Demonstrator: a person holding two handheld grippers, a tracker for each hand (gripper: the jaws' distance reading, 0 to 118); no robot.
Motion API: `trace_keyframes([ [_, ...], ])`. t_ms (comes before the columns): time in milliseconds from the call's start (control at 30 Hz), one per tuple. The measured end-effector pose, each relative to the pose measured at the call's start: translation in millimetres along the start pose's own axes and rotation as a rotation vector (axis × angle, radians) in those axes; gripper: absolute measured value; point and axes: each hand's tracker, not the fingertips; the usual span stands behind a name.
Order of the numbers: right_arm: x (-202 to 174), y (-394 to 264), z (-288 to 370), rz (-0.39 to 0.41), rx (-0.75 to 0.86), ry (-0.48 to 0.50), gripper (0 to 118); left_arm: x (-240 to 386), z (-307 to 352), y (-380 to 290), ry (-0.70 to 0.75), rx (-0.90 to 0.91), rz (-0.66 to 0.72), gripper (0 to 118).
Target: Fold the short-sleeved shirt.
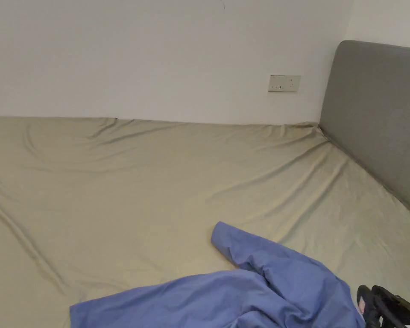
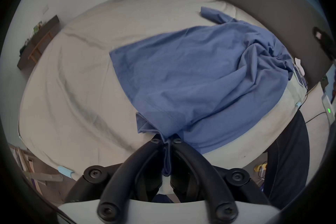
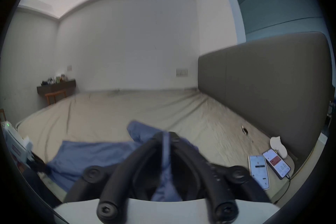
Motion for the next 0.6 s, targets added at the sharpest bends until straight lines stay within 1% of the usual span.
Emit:
trace_keyframes([
  [33,8.5,-2.4,-10.9,-0.002,-0.065,0.003,71,-5.3,1.6,1.2,-0.012,0.013,0.006,4],
  [67,17.7,-6.8,-23.4,-0.004,-0.126,0.003,97,-5.9,7.3,2.0,-0.018,0.013,0.016,4],
  [100,27.3,-11.2,-38.2,0.004,-0.224,0.025,116,-6.6,13.9,3.0,-0.031,0.024,0.037,4],
  [200,42.8,-30.7,-75.9,0.04,-0.441,0.073,118,-18.7,13.0,5.2,-0.054,0.048,0.068,4],
  [267,47.0,-46.3,-102.4,0.056,-0.588,0.074,117,-17.6,16.7,5.9,-0.052,0.061,0.075,4],
  [300,48.4,-54.8,-114.3,0.053,-0.65,0.087,104,-17.0,12.6,8.0,-0.053,0.059,0.074,4],
  [333,49.0,-61.1,-121.4,0.043,-0.689,0.091,79,-16.8,11.6,8.3,-0.053,0.06,0.076,4],
  [367,49.0,-67.0,-127.0,0.028,-0.7,0.107,46,-16.5,9.9,8.6,-0.051,0.06,0.081,4],
  [400,49.1,-69.9,-130.3,-0.012,-0.702,0.151,19,-16.5,8.1,9.0,-0.051,0.057,0.085,4],
  [433,49.7,-71.1,-132.7,-0.082,-0.71,0.216,19,-16.2,3.9,9.0,-0.051,0.054,0.085,4],
  [467,50.6,-69.9,-132.4,-0.141,-0.687,0.249,18,-16.1,3.6,8.6,-0.049,0.056,0.088,4],
  [500,48.7,-65.7,-127.4,-0.14,-0.674,0.194,18,-16.1,4.7,7.8,-0.042,0.069,0.093,4],
  [533,46.2,-63.9,-125.2,-0.091,-0.666,0.179,18,-15.8,9.3,6.6,-0.029,0.13,0.1,4],
  [567,45.0,-62.6,-122.3,-0.051,-0.637,0.193,17,-15.4,13.4,6.4,-0.019,0.174,0.107,4],
  [600,43.9,-61.0,-117.1,-0.039,-0.604,0.182,16,-15.6,18.6,6.4,-0.015,0.218,0.116,4],
])
